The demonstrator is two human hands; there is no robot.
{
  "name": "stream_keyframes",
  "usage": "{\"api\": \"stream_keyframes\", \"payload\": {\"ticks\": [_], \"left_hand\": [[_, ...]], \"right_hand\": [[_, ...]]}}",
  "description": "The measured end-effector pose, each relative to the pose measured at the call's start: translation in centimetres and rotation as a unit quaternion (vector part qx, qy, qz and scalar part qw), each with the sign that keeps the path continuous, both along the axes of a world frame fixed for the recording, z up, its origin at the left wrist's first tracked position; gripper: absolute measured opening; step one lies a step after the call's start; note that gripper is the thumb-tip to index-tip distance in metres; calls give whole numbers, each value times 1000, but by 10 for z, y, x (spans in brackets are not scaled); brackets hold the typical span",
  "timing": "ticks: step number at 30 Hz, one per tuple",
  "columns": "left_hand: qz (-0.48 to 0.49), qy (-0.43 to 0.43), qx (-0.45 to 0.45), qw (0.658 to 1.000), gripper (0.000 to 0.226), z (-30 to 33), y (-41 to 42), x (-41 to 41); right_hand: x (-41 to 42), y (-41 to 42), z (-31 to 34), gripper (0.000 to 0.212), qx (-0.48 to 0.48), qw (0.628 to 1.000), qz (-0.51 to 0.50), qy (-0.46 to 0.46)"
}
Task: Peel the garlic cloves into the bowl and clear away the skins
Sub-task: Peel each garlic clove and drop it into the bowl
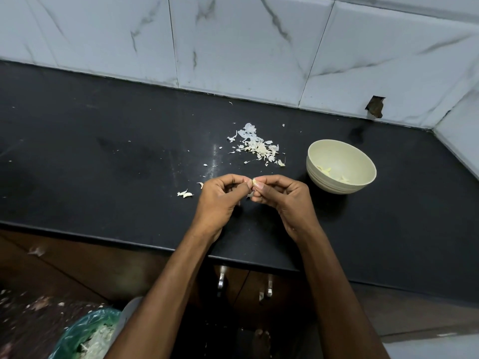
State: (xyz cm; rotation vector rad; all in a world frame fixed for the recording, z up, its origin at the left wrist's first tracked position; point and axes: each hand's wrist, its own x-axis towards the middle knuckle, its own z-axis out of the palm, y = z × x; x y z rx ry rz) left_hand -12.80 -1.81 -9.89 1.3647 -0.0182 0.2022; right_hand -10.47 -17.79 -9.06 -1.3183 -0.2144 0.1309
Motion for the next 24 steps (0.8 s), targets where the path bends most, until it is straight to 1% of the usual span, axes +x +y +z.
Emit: {"api": "stream_keyframes", "payload": {"ticks": [7, 15, 24], "left_hand": [[-11, 0, -6, 1000, 9, -1, 3, 0], [-16, -7, -2, 1000, 7, 0, 7, -1], [12, 15, -1, 1000, 6, -1, 3, 4]], "right_hand": [[1, -1, -3, 13, -19, 998, -32, -50], [-2, -1, 0, 14, -12, 998, -20, -53], [-3, 2, -1, 13, -15, 999, -22, -42]]}}
